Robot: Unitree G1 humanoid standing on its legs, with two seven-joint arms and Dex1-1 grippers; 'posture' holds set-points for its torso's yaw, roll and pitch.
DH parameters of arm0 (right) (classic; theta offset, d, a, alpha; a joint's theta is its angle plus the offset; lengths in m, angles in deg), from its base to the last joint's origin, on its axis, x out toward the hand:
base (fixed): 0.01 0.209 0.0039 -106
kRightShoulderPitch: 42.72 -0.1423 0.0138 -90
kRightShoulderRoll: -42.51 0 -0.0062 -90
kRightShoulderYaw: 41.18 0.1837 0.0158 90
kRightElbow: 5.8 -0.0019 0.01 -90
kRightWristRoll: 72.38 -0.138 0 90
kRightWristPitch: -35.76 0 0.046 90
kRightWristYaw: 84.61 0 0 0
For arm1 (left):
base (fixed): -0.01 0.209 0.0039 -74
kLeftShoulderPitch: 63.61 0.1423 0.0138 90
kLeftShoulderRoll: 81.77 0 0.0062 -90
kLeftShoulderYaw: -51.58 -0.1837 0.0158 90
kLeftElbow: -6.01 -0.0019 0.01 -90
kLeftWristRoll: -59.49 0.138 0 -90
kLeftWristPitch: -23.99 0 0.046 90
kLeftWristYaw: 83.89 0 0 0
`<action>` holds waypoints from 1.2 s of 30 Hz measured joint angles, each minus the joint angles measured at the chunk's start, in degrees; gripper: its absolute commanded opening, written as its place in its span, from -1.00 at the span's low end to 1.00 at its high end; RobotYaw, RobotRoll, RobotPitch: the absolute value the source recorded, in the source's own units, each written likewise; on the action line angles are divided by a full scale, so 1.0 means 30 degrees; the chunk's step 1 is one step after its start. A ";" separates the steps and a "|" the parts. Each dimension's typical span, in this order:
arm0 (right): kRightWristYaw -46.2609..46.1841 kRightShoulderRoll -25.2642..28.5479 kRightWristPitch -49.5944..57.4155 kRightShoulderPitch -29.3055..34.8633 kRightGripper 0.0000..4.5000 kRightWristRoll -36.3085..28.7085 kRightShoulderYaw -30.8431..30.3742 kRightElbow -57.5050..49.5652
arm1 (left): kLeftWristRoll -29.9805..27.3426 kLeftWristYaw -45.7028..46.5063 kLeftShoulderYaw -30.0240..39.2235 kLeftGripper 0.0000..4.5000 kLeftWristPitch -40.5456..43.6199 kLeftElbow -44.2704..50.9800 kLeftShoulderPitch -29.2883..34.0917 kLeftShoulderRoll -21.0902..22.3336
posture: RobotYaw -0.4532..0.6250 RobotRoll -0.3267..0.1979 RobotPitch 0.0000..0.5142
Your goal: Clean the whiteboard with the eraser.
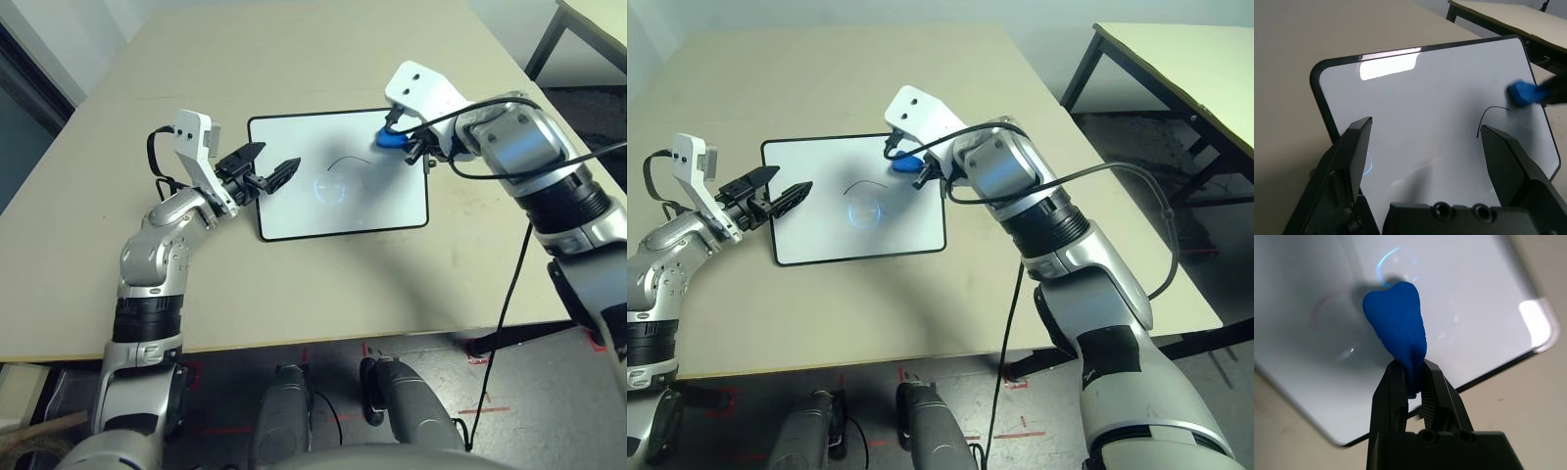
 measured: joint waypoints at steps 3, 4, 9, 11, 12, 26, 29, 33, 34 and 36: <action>0.0585 0.0563 0.0722 0.0661 -0.84 -0.0069 -0.0776 -0.1152 | -0.0002 0.0148 0.0040 1.00 0.0027 0.0044 0.0124 0.0065 | -0.27 0.25 -0.40; 0.0692 0.0661 0.0788 0.0655 -0.84 -0.0062 -0.0847 -0.1173 | -0.0002 0.0180 0.0039 1.00 0.0065 0.0044 0.0144 0.0076 | -0.27 0.25 -0.40; 0.0188 -0.0147 -0.0646 -0.0757 -0.84 0.0257 -0.0381 0.1595 | -0.0002 0.0313 0.0053 1.00 0.0156 0.0043 0.0253 0.0123 | -0.28 0.25 -0.41; -0.0349 -0.0537 -0.1701 -0.1696 -0.84 0.0625 0.0178 0.3143 | -0.0003 0.0365 0.0039 1.00 0.0169 0.0046 0.0267 0.0086 | -0.28 0.25 -0.41; -0.0504 -0.0660 -0.2096 -0.1936 -0.84 0.0815 0.0407 0.3671 | -0.0004 0.0373 0.0039 1.00 0.0169 0.0046 0.0269 0.0074 | -0.28 0.25 -0.41; 0.1431 0.0636 0.0886 0.0997 -0.84 0.0678 -0.1298 -0.1719 | -0.0168 0.0434 0.0072 1.00 0.0126 0.0072 0.0326 0.0138 | -0.29 0.25 -0.40; 0.1419 0.0502 0.1154 0.0975 -0.84 0.0676 -0.1299 -0.2000 | -0.0166 0.0435 0.0067 1.00 0.0132 0.0037 0.0325 0.0137 | -0.29 0.25 -0.40; 0.1031 -0.0202 0.0122 0.0339 -0.84 0.0931 -0.1298 -0.0823 | -0.0165 0.0432 0.0063 1.00 0.0128 0.0010 0.0291 0.0145 | -0.29 0.25 -0.40; 0.0748 -0.0569 -0.0566 -0.0244 -0.84 0.1132 -0.1264 0.0129 | -0.0166 0.0432 0.0059 1.00 0.0130 -0.0016 0.0277 0.0151 | -0.29 0.25 -0.41; 0.0244 -0.1102 -0.1619 -0.1178 -0.84 0.1408 -0.0956 0.1532 | -0.0171 0.0421 0.0041 1.00 0.0138 -0.0021 0.0268 0.0157 | -0.28 0.25 -0.41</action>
